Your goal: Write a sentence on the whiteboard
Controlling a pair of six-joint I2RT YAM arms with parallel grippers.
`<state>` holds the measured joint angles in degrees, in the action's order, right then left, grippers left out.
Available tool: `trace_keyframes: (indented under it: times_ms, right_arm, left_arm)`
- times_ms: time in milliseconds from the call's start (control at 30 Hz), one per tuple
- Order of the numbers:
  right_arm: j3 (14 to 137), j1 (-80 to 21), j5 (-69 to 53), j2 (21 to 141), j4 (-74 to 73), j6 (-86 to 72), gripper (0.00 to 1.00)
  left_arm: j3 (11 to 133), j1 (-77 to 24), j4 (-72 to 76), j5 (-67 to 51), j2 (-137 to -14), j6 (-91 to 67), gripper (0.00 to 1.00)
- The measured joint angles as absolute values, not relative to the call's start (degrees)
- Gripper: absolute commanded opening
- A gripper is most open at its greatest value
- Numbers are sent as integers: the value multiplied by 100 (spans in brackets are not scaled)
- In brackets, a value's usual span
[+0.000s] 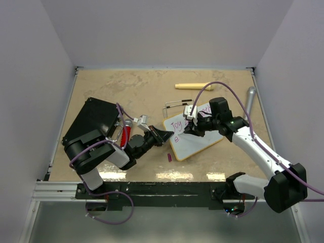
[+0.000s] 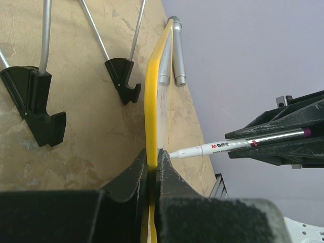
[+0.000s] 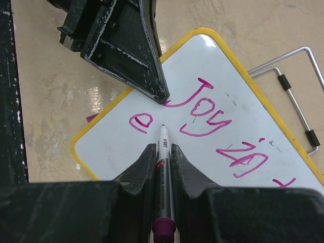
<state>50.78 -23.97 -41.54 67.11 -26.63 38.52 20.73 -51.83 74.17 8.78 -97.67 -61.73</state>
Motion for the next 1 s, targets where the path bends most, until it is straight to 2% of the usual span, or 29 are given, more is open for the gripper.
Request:
trace_keyframes:
  times_ms: [1000]
  right_arm:
    - [5076,-2512,-4152,6711,-3218,4211,0]
  left_arm:
    - [2064,-5181,7419,878,-9767,-6145,0]
